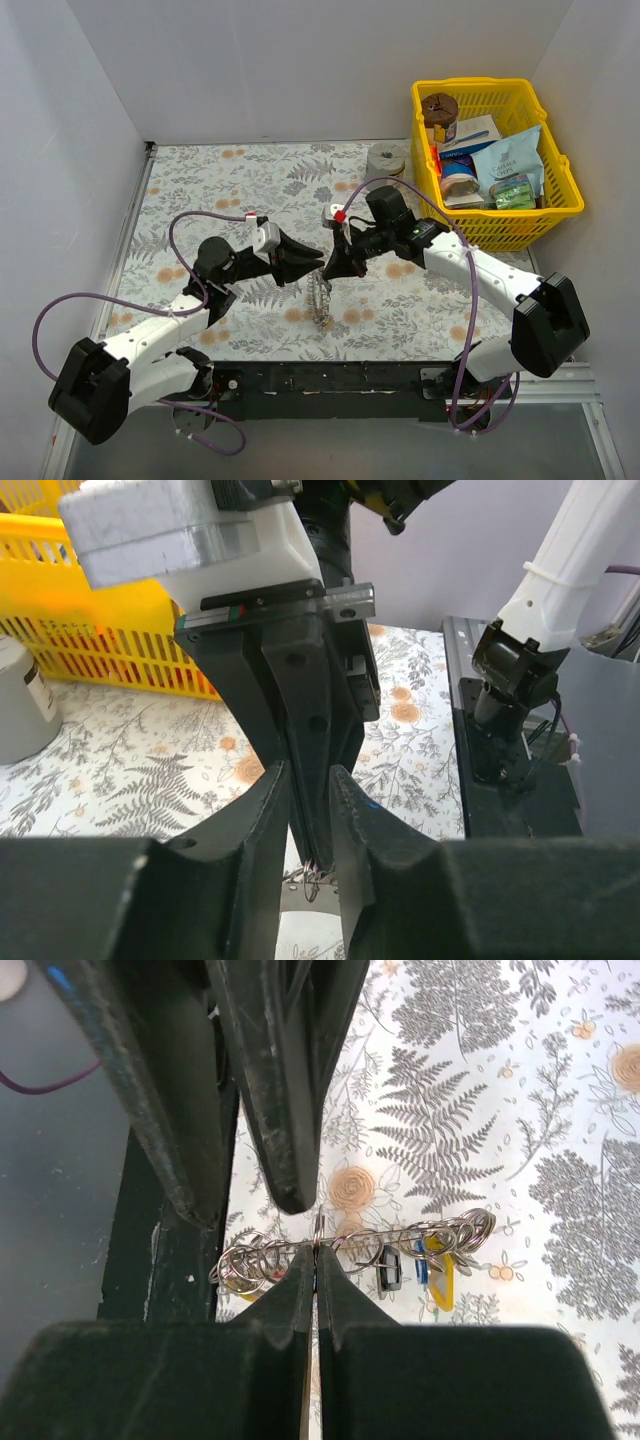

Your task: Put the keys on the keyring

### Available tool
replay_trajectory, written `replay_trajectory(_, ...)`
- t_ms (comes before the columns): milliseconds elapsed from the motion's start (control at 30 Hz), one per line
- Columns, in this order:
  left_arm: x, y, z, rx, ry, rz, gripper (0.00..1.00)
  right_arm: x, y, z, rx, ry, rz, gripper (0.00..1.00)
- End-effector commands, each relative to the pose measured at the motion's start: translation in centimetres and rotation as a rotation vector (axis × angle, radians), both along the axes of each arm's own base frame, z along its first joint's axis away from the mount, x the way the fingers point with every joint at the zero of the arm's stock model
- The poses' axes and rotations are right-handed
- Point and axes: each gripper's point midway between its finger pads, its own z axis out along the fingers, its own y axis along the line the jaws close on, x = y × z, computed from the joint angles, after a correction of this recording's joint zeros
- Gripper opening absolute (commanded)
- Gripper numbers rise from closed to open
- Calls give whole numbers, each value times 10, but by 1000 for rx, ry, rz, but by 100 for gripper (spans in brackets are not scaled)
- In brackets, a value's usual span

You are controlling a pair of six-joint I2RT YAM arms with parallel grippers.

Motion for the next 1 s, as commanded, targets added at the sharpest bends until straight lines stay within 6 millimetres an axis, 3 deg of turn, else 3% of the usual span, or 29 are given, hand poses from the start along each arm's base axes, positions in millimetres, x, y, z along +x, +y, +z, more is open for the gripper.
replay_trajectory(0,4,3,-15,155,10,19,27,9,-4,15,-53,-71,-17,1)
replay_trajectory(167,4,5,-19,202,4,20,41,12,-13,8,-131,-58,-55,1)
replay_trajectory(333,2,-1,-18,206,0,8,48,17,-25,-3,-229,-52,-105,1)
replay_trajectory(700,7,-31,-63,299,58,-41,47,4,-43,-33,-321,16,-140,1)
replay_trajectory(967,2,-37,-68,245,26,-73,43,2,-47,-40,-340,23,-146,1)
